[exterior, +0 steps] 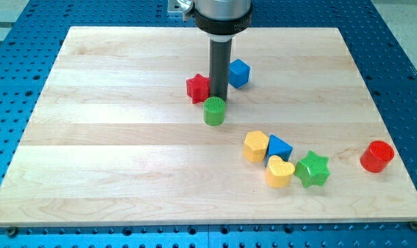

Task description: Move the red circle to the bottom left of the green circle

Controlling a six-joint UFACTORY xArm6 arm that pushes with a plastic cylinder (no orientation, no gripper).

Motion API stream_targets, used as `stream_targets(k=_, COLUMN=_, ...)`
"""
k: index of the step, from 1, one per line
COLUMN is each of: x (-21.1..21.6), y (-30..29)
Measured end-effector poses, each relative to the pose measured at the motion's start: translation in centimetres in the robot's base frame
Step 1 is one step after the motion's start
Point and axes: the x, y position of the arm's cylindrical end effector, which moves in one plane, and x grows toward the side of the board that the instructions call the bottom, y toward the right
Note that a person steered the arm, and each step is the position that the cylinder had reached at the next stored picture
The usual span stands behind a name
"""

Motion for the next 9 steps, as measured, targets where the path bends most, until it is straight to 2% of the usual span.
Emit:
stream_targets(k=1, x=1.6, y=5.4)
stream_targets(k=2, x=4.8, y=1.7)
stream_targets(k=3, x=5.0, y=-0.5)
stream_targets(k=4, x=6.1, y=2.2)
stream_targets(k=7, x=8.6, y=31.2)
stream_targets(k=8, x=13.4, y=29.6)
stream_targets(k=9, x=13.3, y=21.0)
